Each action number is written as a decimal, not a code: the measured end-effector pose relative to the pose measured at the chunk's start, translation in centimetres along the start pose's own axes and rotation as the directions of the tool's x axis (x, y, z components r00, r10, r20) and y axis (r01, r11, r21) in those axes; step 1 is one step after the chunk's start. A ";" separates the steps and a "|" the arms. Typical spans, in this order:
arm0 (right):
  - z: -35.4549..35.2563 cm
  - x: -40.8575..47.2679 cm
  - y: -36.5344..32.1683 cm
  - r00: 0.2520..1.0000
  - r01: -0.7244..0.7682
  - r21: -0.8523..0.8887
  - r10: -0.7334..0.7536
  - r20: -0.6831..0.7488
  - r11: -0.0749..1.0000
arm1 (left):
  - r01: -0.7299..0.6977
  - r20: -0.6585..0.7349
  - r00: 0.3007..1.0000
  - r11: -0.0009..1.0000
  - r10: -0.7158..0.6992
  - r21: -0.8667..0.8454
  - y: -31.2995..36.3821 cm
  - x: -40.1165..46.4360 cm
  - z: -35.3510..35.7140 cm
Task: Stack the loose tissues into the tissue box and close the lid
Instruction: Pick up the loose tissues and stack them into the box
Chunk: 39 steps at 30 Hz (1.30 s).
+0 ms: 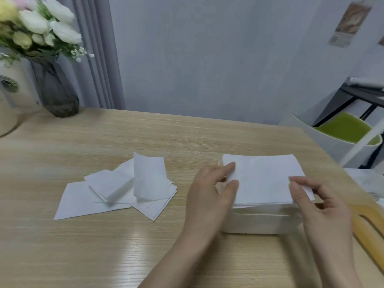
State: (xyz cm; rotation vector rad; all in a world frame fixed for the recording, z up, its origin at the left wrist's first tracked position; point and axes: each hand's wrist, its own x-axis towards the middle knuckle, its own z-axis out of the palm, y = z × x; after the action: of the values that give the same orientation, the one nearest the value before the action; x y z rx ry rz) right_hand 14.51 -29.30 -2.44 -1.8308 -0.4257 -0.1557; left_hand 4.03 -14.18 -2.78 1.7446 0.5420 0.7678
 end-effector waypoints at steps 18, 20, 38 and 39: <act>-0.5 0.9 3.4 0.990 0.137 -0.351 -0.131 0.042 0.926 | -0.157 -0.059 0.976 0.869 0.208 0.470 -3.3 0.8 3.5; -0.6 0.9 3.7 0.987 0.151 -0.419 -0.157 0.020 0.895 | -0.199 -0.037 0.968 0.845 0.250 0.496 -3.6 0.8 3.4; 0.4 -0.2 5.2 0.921 0.379 -0.444 -0.376 0.099 0.812 | -0.430 0.238 0.901 0.665 0.364 0.610 -4.3 0.7 2.9; 0.5 -0.2 5.1 0.922 0.375 -0.447 -0.375 0.093 0.812 | -0.430 0.239 0.900 0.662 0.364 0.613 -4.3 0.7 2.9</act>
State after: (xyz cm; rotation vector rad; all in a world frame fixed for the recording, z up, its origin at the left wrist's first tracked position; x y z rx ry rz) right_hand 16.15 -30.12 -7.25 -2.1891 -0.8064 -0.5719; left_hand 6.70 -14.29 -7.28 2.6150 0.3792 0.8459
